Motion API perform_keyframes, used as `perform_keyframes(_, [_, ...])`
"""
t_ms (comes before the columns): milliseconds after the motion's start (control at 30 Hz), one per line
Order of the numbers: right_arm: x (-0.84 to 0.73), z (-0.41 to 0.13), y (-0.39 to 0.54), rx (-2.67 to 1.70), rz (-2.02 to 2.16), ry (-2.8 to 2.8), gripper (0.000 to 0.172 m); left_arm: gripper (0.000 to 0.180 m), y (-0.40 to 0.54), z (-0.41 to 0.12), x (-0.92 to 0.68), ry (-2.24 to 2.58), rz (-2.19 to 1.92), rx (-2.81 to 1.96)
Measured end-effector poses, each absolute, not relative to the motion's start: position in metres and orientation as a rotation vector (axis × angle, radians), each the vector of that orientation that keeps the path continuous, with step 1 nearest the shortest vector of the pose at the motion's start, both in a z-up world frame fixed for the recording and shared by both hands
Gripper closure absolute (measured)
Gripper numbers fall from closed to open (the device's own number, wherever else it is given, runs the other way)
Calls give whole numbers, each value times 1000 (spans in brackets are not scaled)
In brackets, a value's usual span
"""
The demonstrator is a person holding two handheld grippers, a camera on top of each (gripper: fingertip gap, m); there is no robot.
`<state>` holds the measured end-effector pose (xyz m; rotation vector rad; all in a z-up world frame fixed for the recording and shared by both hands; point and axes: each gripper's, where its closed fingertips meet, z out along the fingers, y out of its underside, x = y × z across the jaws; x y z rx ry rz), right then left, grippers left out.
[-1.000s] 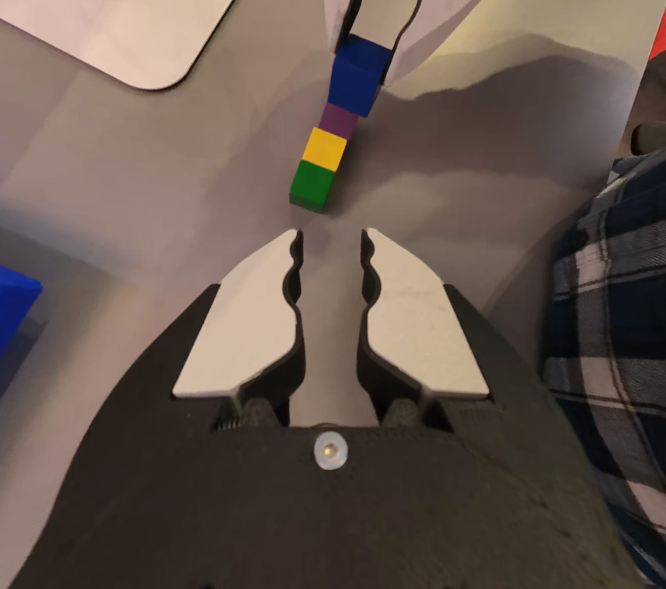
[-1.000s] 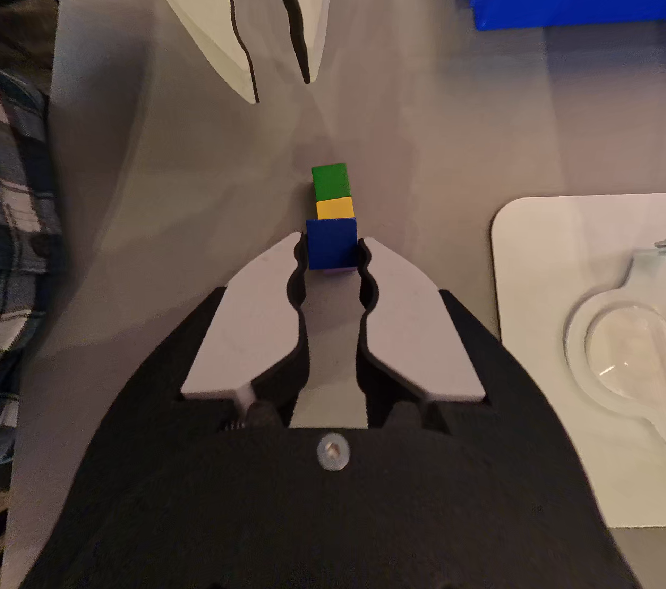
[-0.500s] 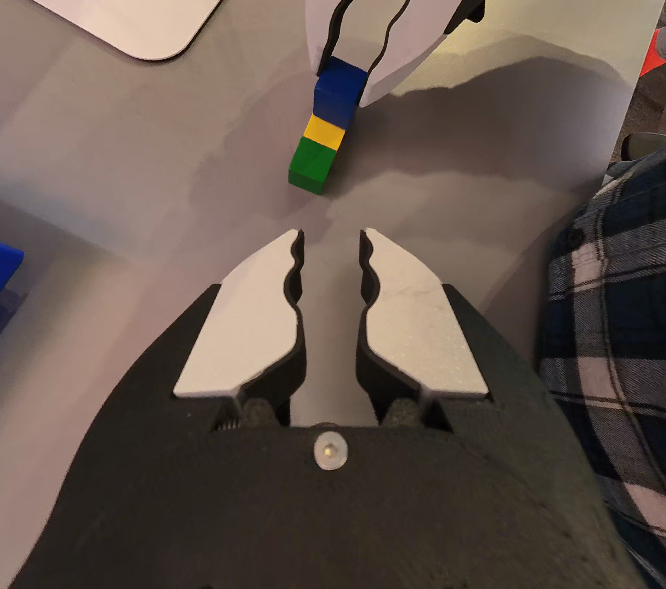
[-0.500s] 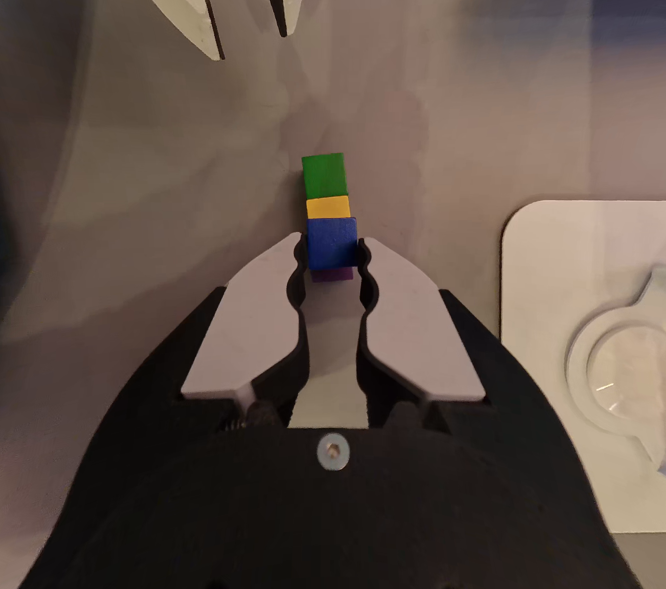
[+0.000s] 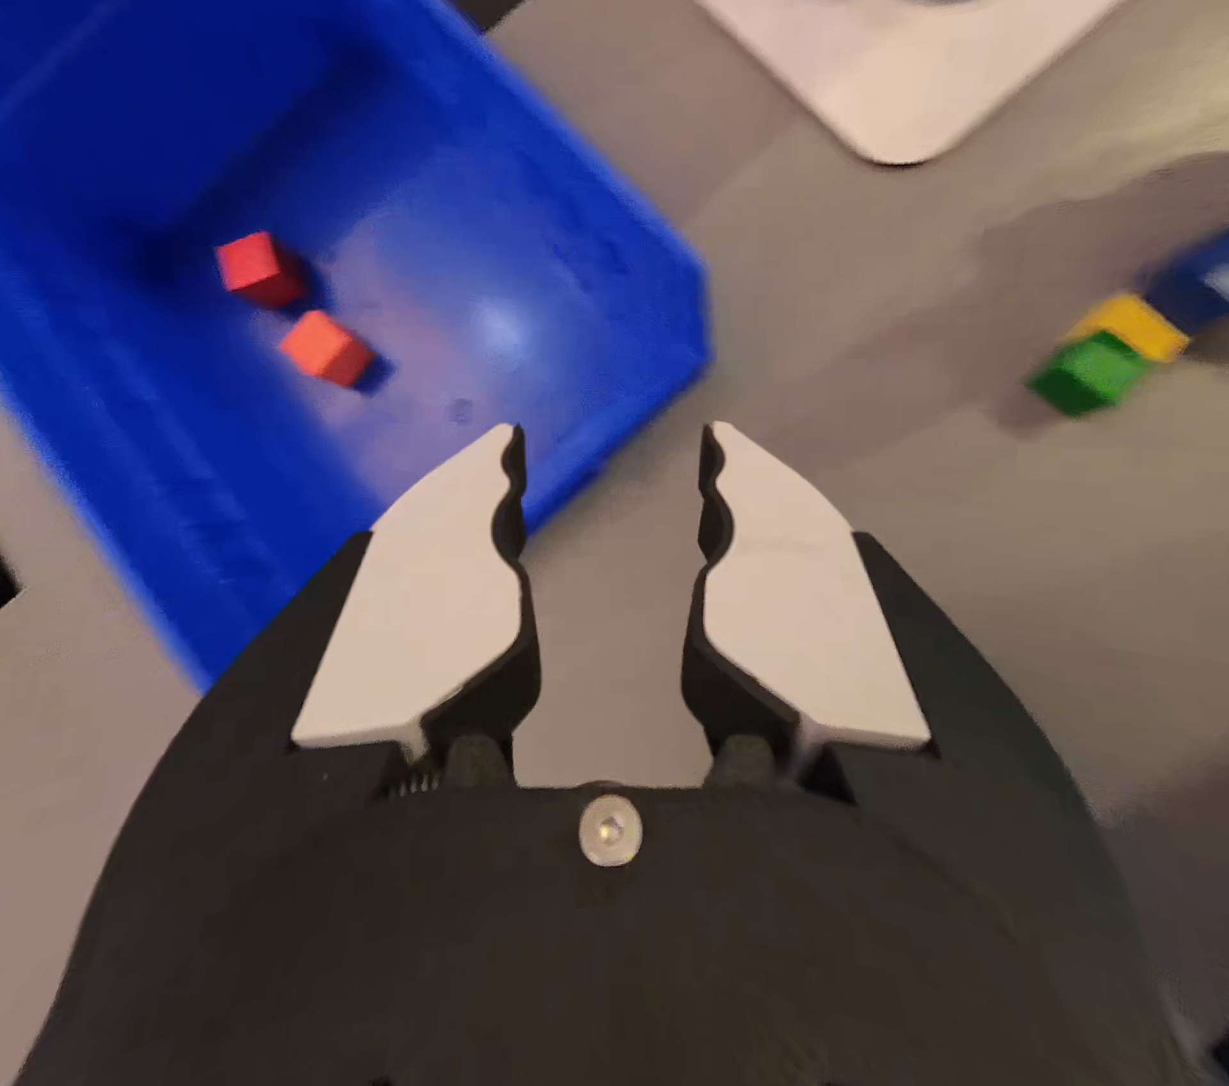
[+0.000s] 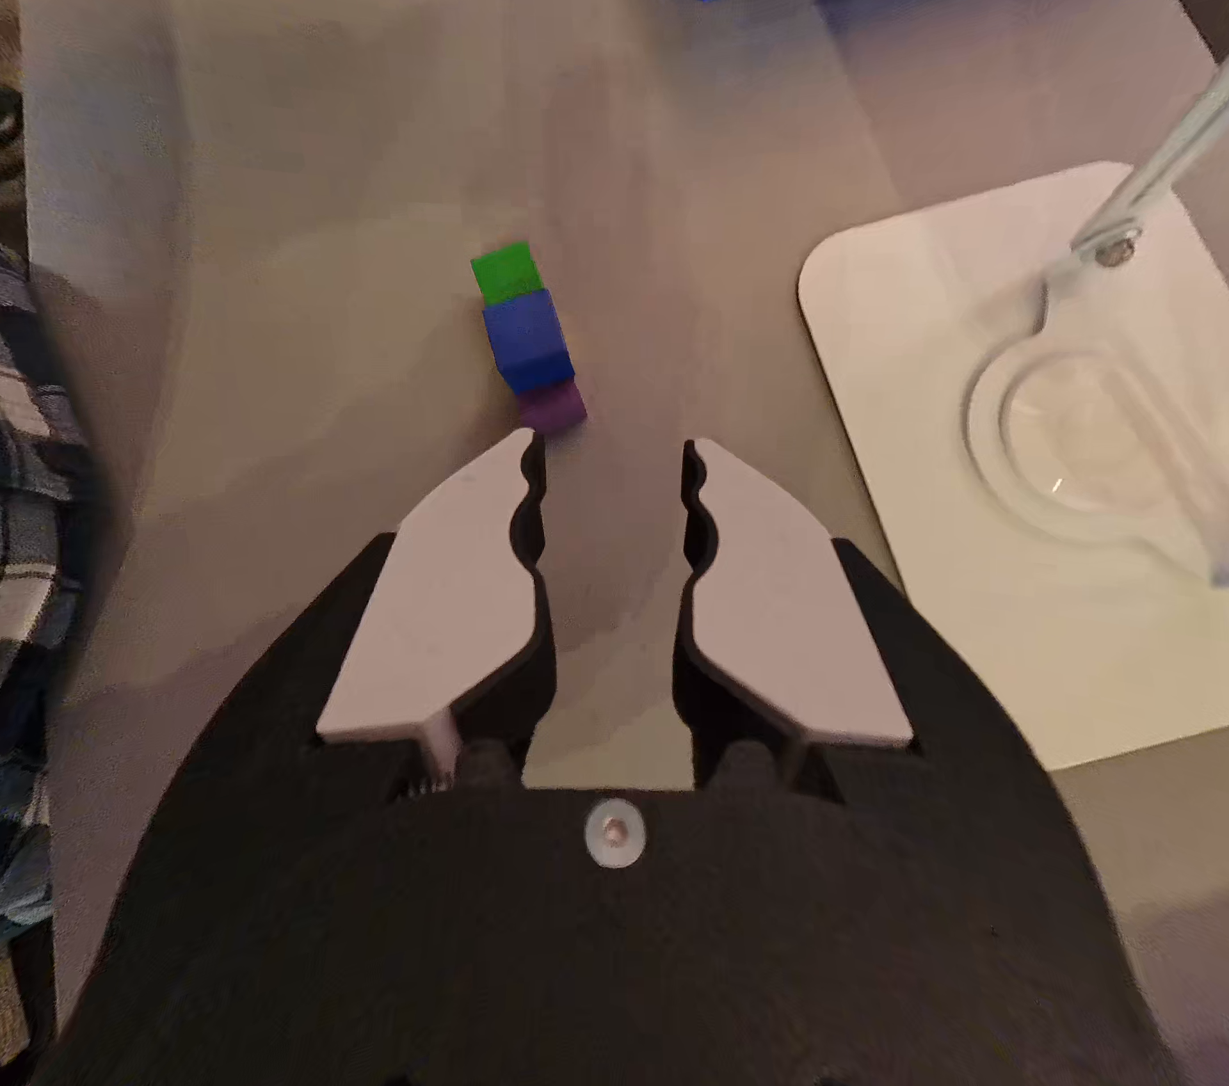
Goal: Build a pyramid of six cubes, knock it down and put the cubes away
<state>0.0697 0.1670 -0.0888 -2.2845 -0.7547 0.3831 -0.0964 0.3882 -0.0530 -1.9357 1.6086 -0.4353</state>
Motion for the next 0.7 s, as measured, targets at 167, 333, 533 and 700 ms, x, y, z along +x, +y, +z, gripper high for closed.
perform_keyframes(167, [71,-98,152,-2297,407,-717,135,131,476,-75,-86,1705,-187,-1969])
perform_keyframes(333, [67,-99,146,-2283,430,-678,136,132,525,-118,-81,1982,84,-1919])
perform_keyframes(533, [65,-104,140,-2287,448,-659,137,135,548,-144,-78,2174,305,-1855])
perform_keyframes(700, [68,-105,140,-2286,451,-635,139,141,556,-158,-80,2262,423,-1834])
